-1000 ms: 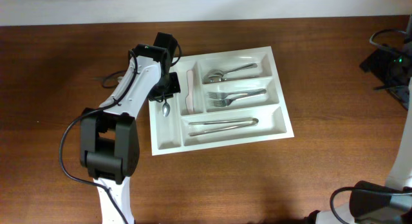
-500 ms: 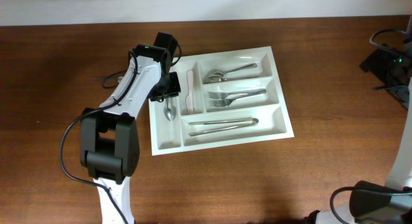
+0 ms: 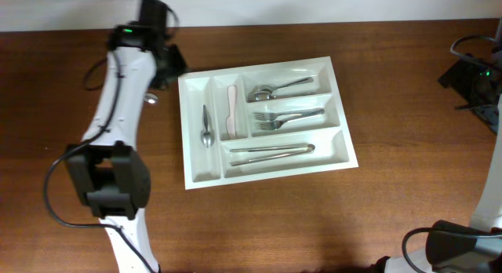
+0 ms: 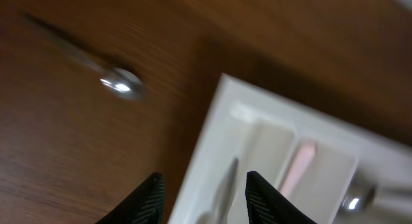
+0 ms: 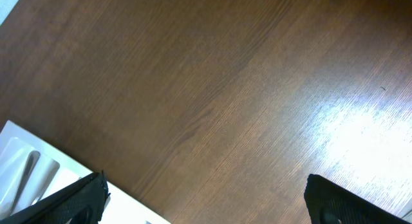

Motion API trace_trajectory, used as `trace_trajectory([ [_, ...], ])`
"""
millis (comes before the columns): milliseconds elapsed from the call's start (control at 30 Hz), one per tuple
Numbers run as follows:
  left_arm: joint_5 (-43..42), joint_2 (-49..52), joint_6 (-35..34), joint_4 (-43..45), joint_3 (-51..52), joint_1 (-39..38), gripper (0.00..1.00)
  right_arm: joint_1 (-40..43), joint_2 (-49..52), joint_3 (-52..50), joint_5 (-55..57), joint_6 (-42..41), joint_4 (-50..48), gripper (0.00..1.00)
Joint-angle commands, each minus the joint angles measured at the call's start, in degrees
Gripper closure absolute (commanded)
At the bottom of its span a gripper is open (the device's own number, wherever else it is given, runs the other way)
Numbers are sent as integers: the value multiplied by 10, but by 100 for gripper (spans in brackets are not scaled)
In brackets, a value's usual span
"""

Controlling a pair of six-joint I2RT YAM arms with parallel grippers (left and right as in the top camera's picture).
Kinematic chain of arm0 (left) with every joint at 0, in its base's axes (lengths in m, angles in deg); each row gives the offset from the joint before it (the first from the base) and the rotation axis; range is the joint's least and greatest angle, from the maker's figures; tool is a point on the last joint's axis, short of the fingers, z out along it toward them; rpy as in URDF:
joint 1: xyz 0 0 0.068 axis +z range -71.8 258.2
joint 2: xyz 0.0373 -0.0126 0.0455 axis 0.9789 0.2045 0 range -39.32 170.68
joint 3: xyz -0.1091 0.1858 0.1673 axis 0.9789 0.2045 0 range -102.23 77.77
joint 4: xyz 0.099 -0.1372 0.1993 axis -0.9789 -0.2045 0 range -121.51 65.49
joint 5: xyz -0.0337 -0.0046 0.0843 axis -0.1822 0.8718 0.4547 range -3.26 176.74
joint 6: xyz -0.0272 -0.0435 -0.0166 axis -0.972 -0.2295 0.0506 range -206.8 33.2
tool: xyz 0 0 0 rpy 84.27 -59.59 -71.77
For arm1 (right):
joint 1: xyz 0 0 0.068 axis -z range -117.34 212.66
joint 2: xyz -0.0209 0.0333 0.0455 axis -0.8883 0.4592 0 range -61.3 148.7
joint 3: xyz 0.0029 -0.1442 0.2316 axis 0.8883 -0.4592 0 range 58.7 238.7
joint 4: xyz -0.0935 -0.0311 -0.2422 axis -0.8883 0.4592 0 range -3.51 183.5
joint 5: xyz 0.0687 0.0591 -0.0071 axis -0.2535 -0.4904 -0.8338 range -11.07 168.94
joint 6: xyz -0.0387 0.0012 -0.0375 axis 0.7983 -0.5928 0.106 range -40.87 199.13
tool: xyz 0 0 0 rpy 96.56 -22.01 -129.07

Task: Pack container
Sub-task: 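Move the left gripper back over the remaining metal spoon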

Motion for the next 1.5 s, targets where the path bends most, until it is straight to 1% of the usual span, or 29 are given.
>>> trace_trajectory([
  [0, -15, 4, -130, -2, -7, 44, 57, 1, 1, 2, 2, 3, 0, 1],
  [67, -15, 14, -180, 1, -7, 57, 57, 1, 1, 2, 1, 3, 0, 1],
  [167, -1, 35, -231, 14, -7, 64, 57, 1, 1, 2, 2, 3, 0, 1],
  [200, 4, 42, -238, 19, -7, 64, 55, 1, 1, 2, 2, 3, 0, 1],
  [267, 2, 60, -246, 39, -7, 61, 47, 1, 1, 2, 2, 3, 0, 1],
  [300, 2, 69, -247, 49, -7, 59, 46, 1, 1, 2, 1, 3, 0, 1],
  [400, 2, 104, -247, 80, -7, 52, 35, 1, 1, 2, 1, 3, 0, 1],
  [467, 3, 121, -259, 91, -7, 49, 35, 1, 1, 2, 1, 3, 0, 1],
  [600, 2, 153, -327, 105, -7, 49, 35, 1, 1, 2, 2, 3, 0, 1],
  [733, 3, 159, -362, 123, -7, 52, 34, 1, 1, 2, 1, 3, 0, 1],
  [833, 7, 159, -364, 145, -7, 53, 27, 1, 1, 2, 2, 3, 0, 1],
  [867, 17, 159, -365, 146, -7, 53, 28, 1, 1, 2, 2, 3, 0, 1],
  [900, 30, 159, -367, 146, -7, 53, 31, 1, 1, 2, 1, 3, 0, 1],
  [933, 40, 159, -371, 146, -7, 53, 32, 1, 1, 2, 2, 3, 0, 1],
  [1067, 72, 159, -371, 145, -7, 59, 31, 1, 1, 2, 2, 3, 0, 1],
  [1200, 64, 159, -371, 141, -7, 72, 31, 1, 1, 2, 2, 3, 0, 1],
  [1400, 38, 159, -374, 74, -7, 108, 30, 1, 1, 2, 2, 3, 0, 1],
  [1467, 28, 159, -378, 53, -7, 120, 26, 1, 1, 2, 2, 3, 0, 1],
])
